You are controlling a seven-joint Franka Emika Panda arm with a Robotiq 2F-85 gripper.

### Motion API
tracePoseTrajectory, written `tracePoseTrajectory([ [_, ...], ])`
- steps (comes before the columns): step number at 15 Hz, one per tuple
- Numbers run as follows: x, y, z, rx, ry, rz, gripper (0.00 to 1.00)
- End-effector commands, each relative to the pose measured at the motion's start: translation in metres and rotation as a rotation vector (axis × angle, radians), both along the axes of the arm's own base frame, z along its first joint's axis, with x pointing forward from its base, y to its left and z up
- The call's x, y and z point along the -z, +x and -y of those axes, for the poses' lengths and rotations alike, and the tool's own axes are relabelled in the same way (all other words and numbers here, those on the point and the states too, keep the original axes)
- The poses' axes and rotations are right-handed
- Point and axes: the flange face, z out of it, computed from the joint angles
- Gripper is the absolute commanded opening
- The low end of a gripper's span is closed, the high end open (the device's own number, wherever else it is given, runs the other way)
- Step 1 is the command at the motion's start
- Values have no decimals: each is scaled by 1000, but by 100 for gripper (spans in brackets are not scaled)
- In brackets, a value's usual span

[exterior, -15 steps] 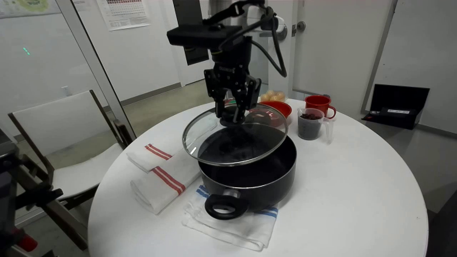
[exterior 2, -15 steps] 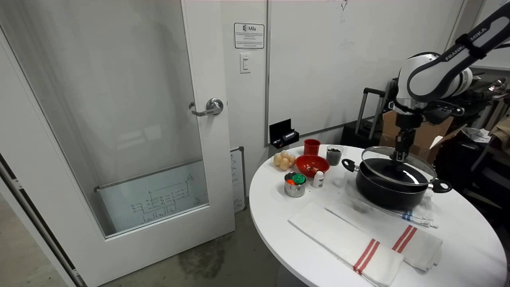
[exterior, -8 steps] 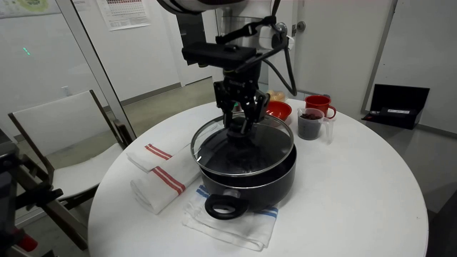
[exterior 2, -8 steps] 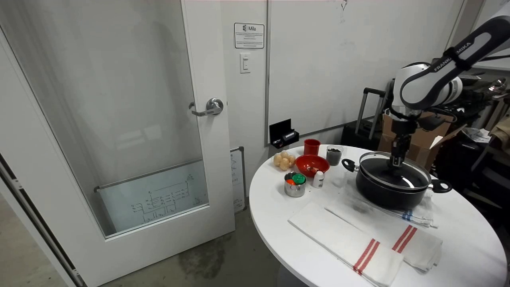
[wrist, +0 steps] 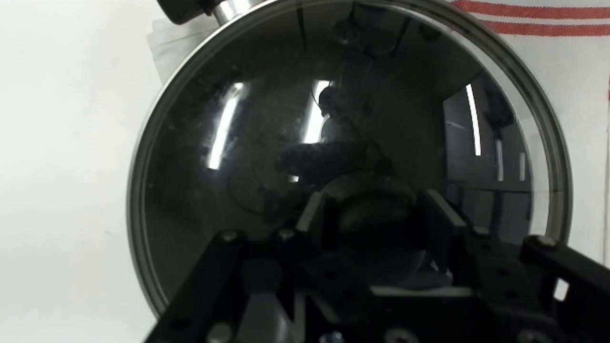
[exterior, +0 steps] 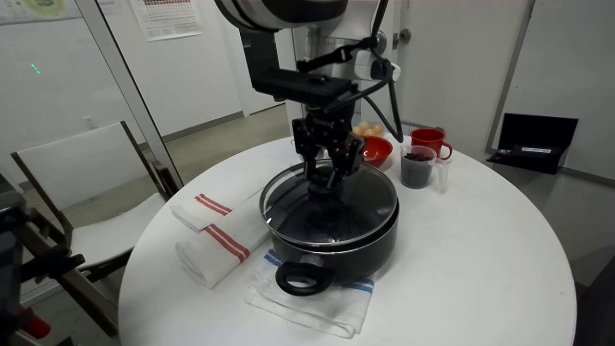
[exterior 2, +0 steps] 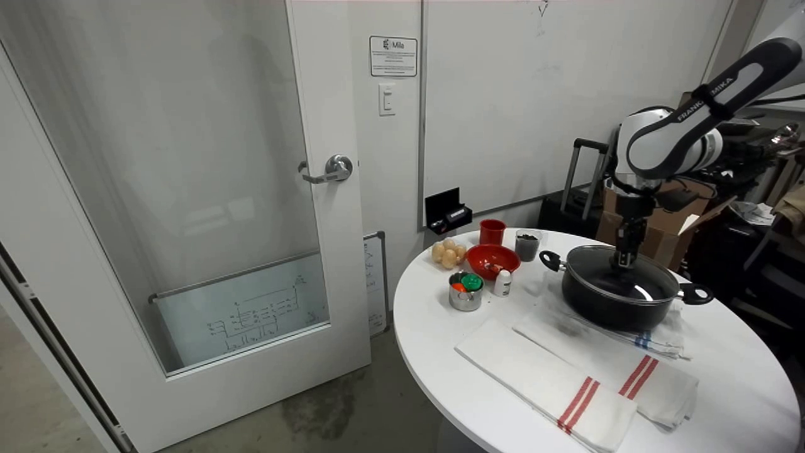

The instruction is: Close the lid on the pot

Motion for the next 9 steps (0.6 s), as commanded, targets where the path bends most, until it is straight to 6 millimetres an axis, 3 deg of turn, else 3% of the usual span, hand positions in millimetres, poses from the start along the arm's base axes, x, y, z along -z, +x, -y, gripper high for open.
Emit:
tracePoseTrajectory([
  [1,-5,6,8,-3,19,-8,25],
  [9,-2,5,12,4,18,-15,25],
])
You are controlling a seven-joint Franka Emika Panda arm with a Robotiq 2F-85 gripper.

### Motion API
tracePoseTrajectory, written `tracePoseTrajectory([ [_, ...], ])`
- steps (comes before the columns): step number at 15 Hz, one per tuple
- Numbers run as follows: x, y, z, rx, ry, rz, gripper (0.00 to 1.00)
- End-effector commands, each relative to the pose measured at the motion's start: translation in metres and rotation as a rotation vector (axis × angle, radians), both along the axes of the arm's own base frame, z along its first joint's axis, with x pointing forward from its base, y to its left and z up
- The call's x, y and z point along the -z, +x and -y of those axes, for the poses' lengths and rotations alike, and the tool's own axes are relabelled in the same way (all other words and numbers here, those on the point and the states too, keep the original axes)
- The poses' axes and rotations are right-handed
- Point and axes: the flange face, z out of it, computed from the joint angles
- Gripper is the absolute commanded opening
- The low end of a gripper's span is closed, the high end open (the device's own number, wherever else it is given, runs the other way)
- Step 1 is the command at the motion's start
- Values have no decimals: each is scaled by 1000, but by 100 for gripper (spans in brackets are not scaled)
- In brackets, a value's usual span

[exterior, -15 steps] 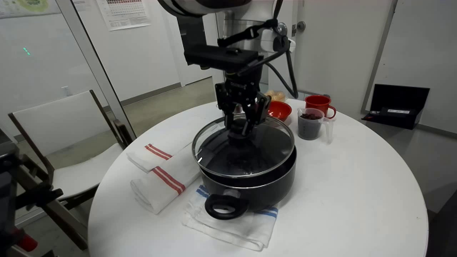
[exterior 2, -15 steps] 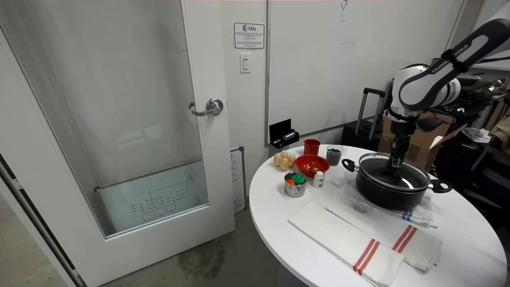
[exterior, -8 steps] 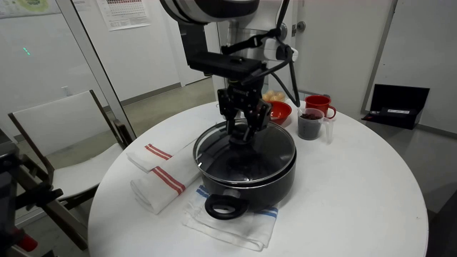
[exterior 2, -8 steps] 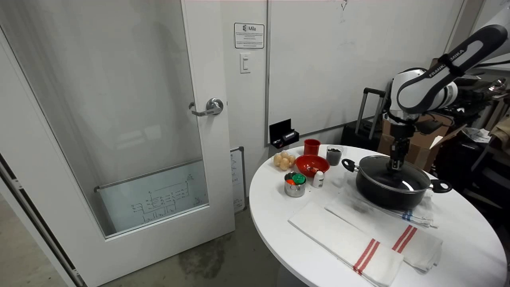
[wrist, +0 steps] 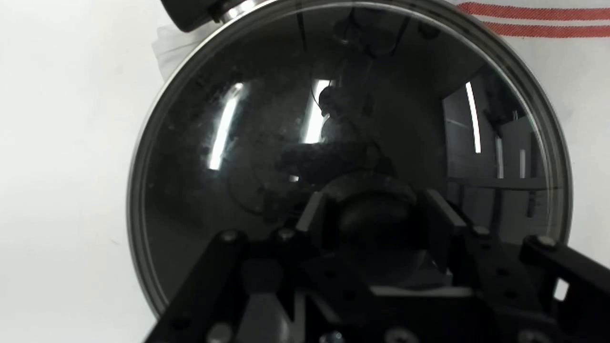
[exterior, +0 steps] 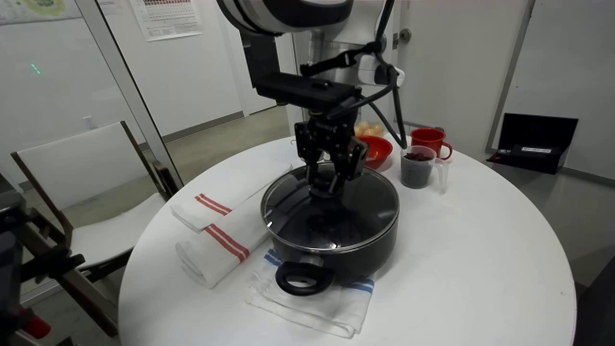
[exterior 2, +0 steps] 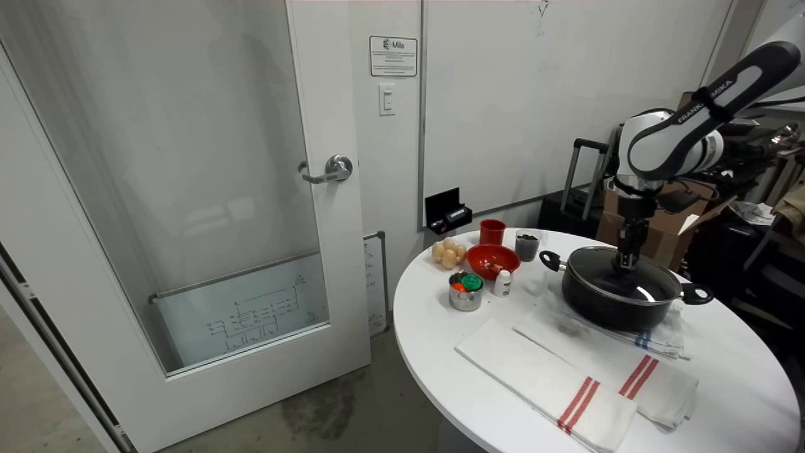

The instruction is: Close the lid on the pot

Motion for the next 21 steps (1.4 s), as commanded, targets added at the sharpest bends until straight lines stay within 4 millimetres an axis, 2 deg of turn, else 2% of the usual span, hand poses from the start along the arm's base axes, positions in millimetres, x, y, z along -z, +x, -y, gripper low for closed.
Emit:
tracePoseTrajectory([
  [1,-6,9,4,-10,15,-12,25],
  [15,0,25,8,-15,11,-59,25],
  [20,7,24,0,-35,6,-72,25],
  [21,8,23,-2,-38,6,-72,75],
])
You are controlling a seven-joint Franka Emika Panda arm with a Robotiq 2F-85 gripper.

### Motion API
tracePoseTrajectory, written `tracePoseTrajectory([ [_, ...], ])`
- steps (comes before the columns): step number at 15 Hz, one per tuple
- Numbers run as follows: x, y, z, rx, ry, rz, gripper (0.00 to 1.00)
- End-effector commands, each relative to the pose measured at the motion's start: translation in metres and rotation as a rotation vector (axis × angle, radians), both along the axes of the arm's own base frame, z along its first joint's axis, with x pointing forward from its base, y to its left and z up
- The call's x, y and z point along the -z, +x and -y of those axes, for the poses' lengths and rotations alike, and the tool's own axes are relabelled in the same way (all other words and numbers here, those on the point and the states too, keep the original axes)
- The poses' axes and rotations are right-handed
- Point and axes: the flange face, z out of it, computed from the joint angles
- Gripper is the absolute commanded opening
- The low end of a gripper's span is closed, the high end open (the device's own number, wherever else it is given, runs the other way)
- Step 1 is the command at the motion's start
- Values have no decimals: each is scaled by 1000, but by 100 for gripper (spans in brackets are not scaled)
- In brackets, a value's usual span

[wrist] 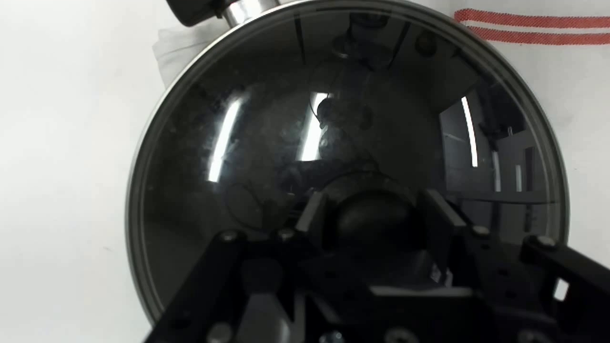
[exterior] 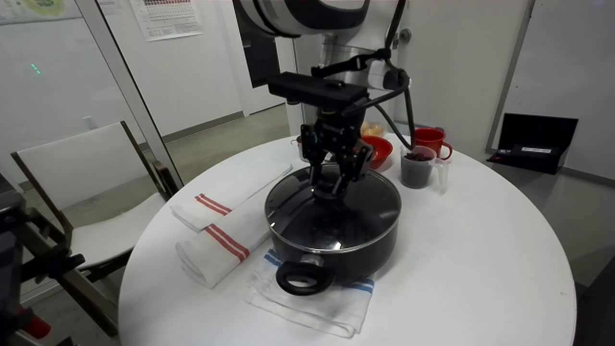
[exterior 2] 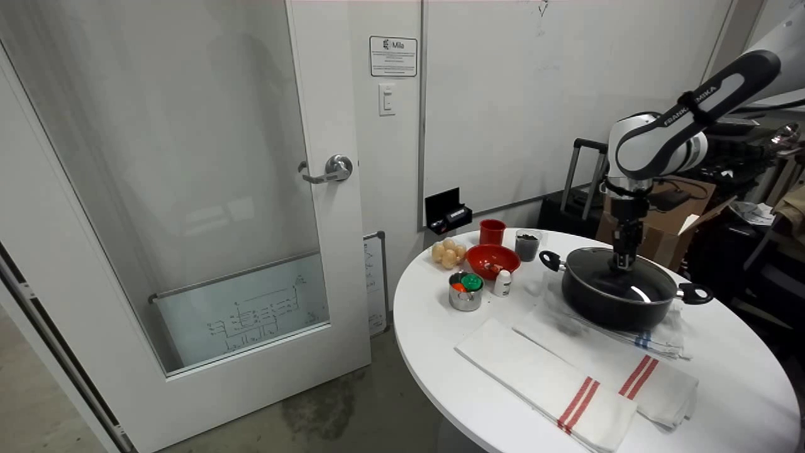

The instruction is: Close the lid on the pot

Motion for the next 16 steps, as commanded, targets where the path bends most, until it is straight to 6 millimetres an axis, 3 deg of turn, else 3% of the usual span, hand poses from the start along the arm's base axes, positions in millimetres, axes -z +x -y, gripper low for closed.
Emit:
tracePoseTrajectory([
  [1,-1,6,-6,-34,0,-7,77],
  [4,-9,6,-17,-52,-13,6,98],
  [5,-12,5,-21,-62,-15,11,100],
  [16,-63,-15,-84,-153,-137,66,100],
])
